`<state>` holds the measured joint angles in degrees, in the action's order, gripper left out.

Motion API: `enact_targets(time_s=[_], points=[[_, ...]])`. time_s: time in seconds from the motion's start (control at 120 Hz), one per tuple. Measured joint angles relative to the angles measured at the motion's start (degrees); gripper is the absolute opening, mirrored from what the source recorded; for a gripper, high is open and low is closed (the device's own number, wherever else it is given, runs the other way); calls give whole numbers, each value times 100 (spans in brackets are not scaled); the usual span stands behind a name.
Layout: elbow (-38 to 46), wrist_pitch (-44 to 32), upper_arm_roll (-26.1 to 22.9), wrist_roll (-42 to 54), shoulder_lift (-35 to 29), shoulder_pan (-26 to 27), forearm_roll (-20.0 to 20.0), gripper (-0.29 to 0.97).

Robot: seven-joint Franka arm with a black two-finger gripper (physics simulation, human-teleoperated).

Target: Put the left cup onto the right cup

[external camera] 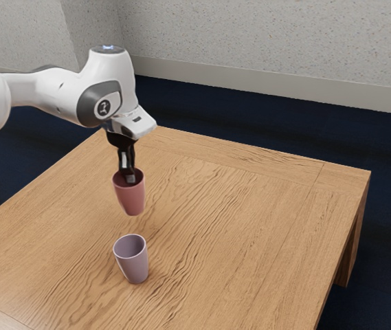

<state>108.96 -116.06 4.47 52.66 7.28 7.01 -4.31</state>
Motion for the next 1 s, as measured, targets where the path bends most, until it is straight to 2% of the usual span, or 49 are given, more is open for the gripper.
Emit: enact_targets(time_s=[0.742, 1.0], points=[[943, 210, 9, -627, -858, 752, -31, -11], [1016, 254, 5, -800, -941, 718, -101, -11]])
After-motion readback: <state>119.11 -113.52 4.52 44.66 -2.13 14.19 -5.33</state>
